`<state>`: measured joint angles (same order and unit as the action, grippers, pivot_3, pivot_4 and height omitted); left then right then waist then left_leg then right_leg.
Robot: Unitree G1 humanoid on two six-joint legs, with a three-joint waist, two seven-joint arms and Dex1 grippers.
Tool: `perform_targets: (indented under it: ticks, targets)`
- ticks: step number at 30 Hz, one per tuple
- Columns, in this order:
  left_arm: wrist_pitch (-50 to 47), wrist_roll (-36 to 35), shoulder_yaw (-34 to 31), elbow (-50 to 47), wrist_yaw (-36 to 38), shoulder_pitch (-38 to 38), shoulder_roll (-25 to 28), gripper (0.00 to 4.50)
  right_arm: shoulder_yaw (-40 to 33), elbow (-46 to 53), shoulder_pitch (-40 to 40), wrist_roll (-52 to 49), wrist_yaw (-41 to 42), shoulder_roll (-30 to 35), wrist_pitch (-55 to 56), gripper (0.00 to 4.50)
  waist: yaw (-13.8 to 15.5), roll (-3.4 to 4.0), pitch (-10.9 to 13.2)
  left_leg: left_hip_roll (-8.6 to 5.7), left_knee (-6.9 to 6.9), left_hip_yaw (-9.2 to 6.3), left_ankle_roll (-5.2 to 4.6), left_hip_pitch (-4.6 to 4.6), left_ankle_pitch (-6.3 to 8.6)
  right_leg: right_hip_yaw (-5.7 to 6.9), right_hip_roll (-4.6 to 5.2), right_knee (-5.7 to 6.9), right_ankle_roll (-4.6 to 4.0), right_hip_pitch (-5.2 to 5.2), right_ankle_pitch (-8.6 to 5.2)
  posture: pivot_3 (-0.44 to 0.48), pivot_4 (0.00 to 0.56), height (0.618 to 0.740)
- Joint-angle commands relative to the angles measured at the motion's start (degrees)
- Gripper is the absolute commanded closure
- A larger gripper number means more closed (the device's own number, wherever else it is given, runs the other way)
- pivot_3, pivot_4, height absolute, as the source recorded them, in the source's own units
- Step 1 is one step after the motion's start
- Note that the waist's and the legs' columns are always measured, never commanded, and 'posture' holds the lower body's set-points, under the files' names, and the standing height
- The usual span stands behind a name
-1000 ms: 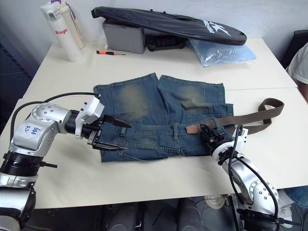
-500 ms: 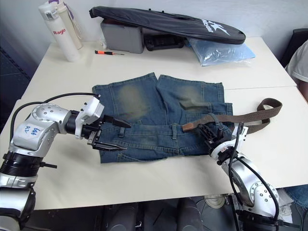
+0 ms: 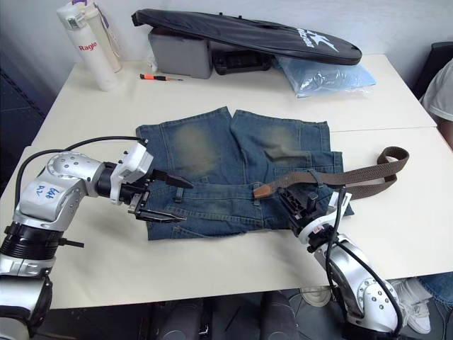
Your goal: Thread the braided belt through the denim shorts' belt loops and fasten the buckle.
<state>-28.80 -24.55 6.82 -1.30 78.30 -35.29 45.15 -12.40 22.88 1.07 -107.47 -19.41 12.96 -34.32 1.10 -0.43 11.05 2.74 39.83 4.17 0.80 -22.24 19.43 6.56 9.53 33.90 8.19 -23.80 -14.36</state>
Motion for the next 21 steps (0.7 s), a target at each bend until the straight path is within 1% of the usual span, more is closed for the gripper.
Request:
perform_targets:
  ticks: [1, 4, 6, 9, 12, 14, 17, 21]
  targets:
    - [0.3, -0.2, -1.1, -0.5, 0.3, -0.9, 0.9, 0.00, 3.1, 6.8, -1.3, -5.2, 1.2, 0.3, -1.4, 4.47, -0.1, 0.05, 0.0, 0.00, 0.00, 0.00, 0.00, 0.00, 0.00, -0.01, 0.00, 0.00, 0.00, -0.01, 0.00, 0.000, 0.150, 0.740]
    - [0.2, -0.2, -1.1, -0.7, 0.2, -0.8, 0.9, 0.00, 6.5, 8.1, -1.5, -5.5, 0.8, 1.3, -3.2, 4.47, -0.3, 0.05, 0.0, 0.00, -0.04, 0.00, 0.00, 0.00, 0.00, -0.01, -0.01, 0.01, -0.01, -0.03, -0.01, 0.000, 0.150, 0.740]
    - [0.2, -0.3, -1.2, -0.9, 0.2, -0.7, 0.9, 0.00, 6.9, 7.5, -1.5, -5.5, 0.6, 1.8, -3.0, 4.47, -0.4, 0.05, 0.0, 0.01, -0.05, 0.00, 0.00, 0.00, 0.00, -0.01, -0.01, 0.00, -0.01, -0.03, -0.01, 0.000, 0.150, 0.740]
    - [0.1, -0.3, -1.3, -1.1, 0.0, -0.5, 0.9, 0.00, 4.8, 5.2, -1.8, -5.2, 0.3, 2.5, -0.8, 4.47, -0.4, 0.05, 0.0, 0.01, -0.05, 0.02, 0.00, -0.01, 0.00, -0.02, -0.01, -0.02, -0.01, -0.03, -0.01, 0.000, 0.150, 0.740]
    - [0.0, -0.4, -1.3, -1.3, 0.0, -0.3, 0.9, 0.00, 0.0, 2.9, -2.6, -4.2, 0.6, 2.0, 3.6, 4.47, -0.4, 0.05, 0.0, 0.01, -0.05, 0.02, 0.00, -0.01, 0.00, -0.02, -0.01, -0.01, -0.01, -0.03, -0.01, 0.000, 0.150, 0.740]
    - [0.0, -0.5, -1.3, -1.4, 0.0, -0.2, 0.9, 0.00, -1.8, 2.4, -2.5, -3.7, 1.2, 2.6, 4.2, 4.47, -0.3, 0.05, 0.0, 0.01, -0.05, 0.03, 0.00, -0.01, 0.00, -0.02, -0.01, -0.01, -0.01, -0.03, -0.01, 0.000, 0.150, 0.740]
    - [0.1, -0.4, -1.1, -1.2, 0.1, -0.3, 0.8, 0.00, -2.3, 2.0, -1.3, -2.2, 2.1, 3.8, 2.9, 4.47, -0.3, 0.06, 0.0, 0.01, -0.07, 0.03, 0.00, -0.01, 0.00, -0.02, -0.01, -0.02, -0.01, -0.05, -0.01, 0.000, 0.150, 0.740]
    - [0.4, -0.2, -0.6, -0.6, 0.2, -1.0, 0.3, 0.00, -0.3, 1.0, 1.1, 0.3, 2.4, 3.8, 1.5, 4.47, -0.3, 0.06, 0.0, 0.01, -0.11, 0.04, 0.01, 0.00, 0.00, -0.02, -0.01, -0.02, -0.01, -0.06, -0.01, 0.000, 0.150, 0.740]
